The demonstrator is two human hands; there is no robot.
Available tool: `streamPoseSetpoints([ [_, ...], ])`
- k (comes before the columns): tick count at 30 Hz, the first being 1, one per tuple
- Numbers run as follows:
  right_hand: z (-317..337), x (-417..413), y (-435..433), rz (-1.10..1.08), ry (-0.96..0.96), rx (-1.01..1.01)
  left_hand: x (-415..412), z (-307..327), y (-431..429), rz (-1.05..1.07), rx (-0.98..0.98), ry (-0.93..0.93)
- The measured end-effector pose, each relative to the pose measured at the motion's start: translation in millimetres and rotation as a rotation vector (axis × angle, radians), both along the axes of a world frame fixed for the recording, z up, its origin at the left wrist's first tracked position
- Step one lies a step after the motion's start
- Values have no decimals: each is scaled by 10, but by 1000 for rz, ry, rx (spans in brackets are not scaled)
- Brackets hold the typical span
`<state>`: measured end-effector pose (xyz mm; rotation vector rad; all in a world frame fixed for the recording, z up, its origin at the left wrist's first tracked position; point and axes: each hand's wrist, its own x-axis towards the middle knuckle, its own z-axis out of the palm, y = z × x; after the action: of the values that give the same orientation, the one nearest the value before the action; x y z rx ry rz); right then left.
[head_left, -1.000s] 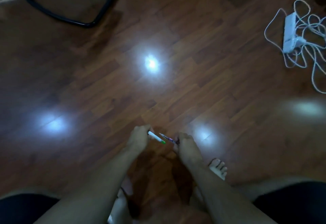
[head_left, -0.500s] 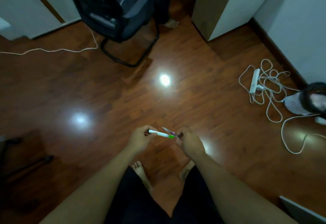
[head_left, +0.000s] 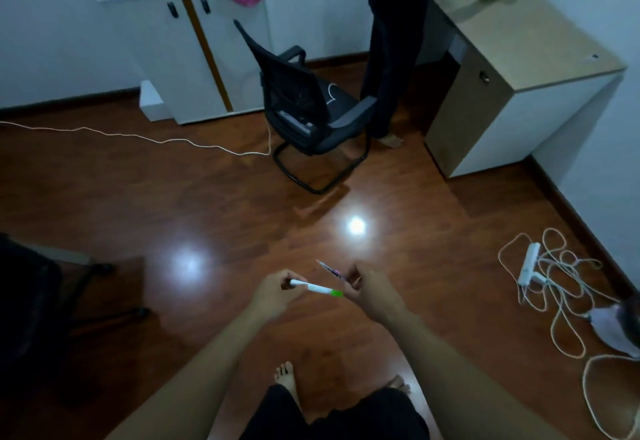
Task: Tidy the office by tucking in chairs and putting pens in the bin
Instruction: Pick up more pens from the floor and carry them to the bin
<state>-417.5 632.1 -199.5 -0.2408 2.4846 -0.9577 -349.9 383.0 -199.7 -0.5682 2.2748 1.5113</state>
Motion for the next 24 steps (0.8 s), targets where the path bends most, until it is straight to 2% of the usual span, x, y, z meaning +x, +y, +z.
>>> streamPoseSetpoints([
  [7,204,51,-626,299,38,1,663,92,-417,292,23,-47],
  [14,227,244,-1188,642,57,-15,1661,140,-520,667,-23,-64],
  [19,213,521,-1573,862,56,22,2398,218,-404,894,71,-37],
  [24,205,1022,-1965,1021,25,-24,3114,252,-286,1097,148,3],
])
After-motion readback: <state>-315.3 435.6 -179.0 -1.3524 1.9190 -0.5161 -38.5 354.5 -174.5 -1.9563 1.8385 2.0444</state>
